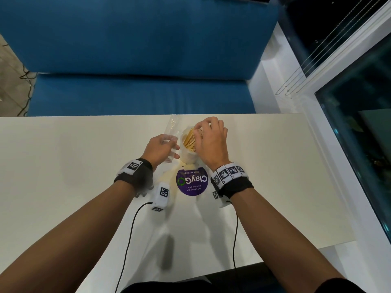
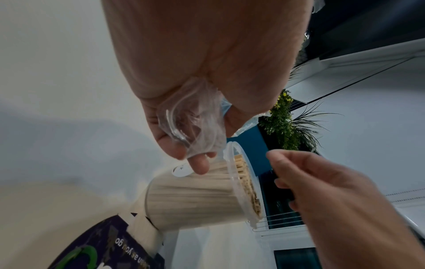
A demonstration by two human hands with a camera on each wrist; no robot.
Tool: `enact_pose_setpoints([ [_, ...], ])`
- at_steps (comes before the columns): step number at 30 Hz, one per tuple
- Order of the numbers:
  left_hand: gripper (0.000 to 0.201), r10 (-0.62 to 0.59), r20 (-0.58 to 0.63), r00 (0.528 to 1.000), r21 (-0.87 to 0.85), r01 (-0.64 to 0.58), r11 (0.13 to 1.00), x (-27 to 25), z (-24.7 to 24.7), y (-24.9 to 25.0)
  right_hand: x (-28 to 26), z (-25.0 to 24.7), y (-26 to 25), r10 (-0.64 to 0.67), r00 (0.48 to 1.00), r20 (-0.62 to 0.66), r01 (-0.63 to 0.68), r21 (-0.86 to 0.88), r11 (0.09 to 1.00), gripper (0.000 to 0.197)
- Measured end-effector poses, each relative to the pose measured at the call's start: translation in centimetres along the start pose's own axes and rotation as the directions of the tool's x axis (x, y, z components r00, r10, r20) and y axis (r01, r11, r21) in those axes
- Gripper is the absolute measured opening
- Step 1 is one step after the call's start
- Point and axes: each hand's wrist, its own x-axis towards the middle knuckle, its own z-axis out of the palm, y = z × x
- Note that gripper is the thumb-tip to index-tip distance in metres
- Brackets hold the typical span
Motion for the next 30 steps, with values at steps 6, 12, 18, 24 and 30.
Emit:
enact_pose_setpoints([
  [6, 0.026, 0.099, 0.029, 0.995, -0.057, -0.098, 0.994, -2.3, -1.1, 0.0, -0.5, -1.7, -2.5, 0.252, 0.956, 0.149, -0.293, 0.537, 0.791, 0.037],
  [12, 0.03, 0.155, 0.167, 0.974, -0.09, -0.142, 0.986, -5.9, -3.4, -0.6, -0.4, -1.9, -4.4, 0.115, 0.923, 0.367, -0.338, 0.633, 0.697, 0.036],
  [18, 0.031, 0.116, 0.287, 0.951, -0.119, -0.085, 0.989, -9.4, -4.4, -2.5, -1.8, -2.4, -5.3, 0.2, 0.94, 0.278, -0.341, 0.707, 0.62, 0.016],
  [24, 0.036, 0.108, 0.2, 0.974, -0.163, -0.075, 0.984, -11.3, -4.2, -4.0, -6.0, -2.1, -6.8, 0.21, 0.879, 0.428, -0.465, 0.672, 0.576, 0.033],
  [30, 0.044, 0.105, 0.228, 0.968, -0.073, -0.091, 0.993, -12.6, -4.7, -5.0, -10.4, -1.6, -7.3, 0.149, 0.914, 0.377, -0.381, 0.671, 0.636, 0.014],
])
